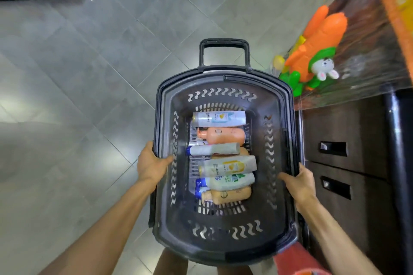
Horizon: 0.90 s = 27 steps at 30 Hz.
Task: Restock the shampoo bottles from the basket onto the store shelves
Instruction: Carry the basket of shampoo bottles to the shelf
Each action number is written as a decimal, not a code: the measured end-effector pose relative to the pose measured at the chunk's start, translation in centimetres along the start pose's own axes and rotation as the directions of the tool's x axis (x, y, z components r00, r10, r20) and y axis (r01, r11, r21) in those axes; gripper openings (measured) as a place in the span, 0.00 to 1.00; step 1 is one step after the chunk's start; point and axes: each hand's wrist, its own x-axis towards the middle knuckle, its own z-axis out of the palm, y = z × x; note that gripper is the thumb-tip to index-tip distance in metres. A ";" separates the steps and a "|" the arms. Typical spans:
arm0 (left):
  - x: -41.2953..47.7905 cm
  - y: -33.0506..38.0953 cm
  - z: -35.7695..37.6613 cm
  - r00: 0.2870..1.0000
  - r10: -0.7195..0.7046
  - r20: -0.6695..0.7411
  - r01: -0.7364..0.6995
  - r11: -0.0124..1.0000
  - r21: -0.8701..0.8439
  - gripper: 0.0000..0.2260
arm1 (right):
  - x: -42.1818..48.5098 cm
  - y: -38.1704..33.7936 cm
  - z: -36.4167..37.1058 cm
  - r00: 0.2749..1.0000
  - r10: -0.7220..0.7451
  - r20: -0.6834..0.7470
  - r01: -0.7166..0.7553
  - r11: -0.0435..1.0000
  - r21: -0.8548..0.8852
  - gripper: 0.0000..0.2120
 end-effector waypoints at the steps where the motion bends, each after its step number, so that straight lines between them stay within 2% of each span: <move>1: -1.0 0.6 -1.4 1.000 0.000 -0.002 0.000 1.000 -0.021 0.22 | -1.6 -0.7 -0.4 1.000 -0.001 -0.006 0.001 1.000 -0.011 0.13; 3: -2.7 1.8 -4.4 1.000 -0.024 0.007 0.025 0.998 -0.054 0.26 | -4.8 -2.5 -1.3 0.999 -0.038 -0.018 0.038 0.999 -0.017 0.12; 6: -4.5 3.1 -9.1 0.999 0.006 -0.045 -0.010 0.996 -0.090 0.42 | -9.6 -6.2 -2.7 0.995 -0.100 -0.029 0.099 0.995 -0.027 0.11; 8: -5.0 3.1 -12.0 0.998 0.010 -0.064 -0.017 0.993 -0.116 0.46 | -12.7 -8.9 -3.3 0.992 -0.115 -0.052 0.114 0.993 -0.029 0.08; 11: -7.6 5.1 -17.0 0.996 0.025 -0.082 -0.039 0.985 -0.166 0.44 | -15.8 -11.2 -3.9 0.985 -0.148 -0.092 0.144 0.988 -0.049 0.22; 12: -8.8 5.9 -18.6 0.996 0.033 -0.086 -0.049 0.982 -0.183 0.41 | -17.0 -12.1 -4.1 0.984 -0.159 -0.081 0.155 0.986 -0.052 0.22; 15: -12.3 8.2 -23.3 0.994 0.058 -0.089 -0.077 0.970 -0.232 0.24 | -22.4 -16.4 -4.5 0.980 -0.196 -0.040 0.197 0.980 0.018 0.08; 17: -13.5 9.5 -25.8 0.991 0.085 -0.104 -0.110 0.958 -0.265 0.17 | -24.4 -18.5 -4.6 0.975 -0.220 -0.019 0.221 0.974 0.051 0.10; 23: -13.4 13.7 -31.1 0.976 0.136 -0.172 -0.181 0.942 -0.284 0.18 | -26.7 -24.2 -3.8 0.962 -0.272 -0.023 0.272 0.948 0.164 0.15; 27: -11.7 17.8 -32.4 0.968 0.162 -0.193 -0.217 0.926 -0.310 0.28 | -25.2 -27.7 -3.1 0.964 -0.264 -0.005 0.262 0.952 0.159 0.14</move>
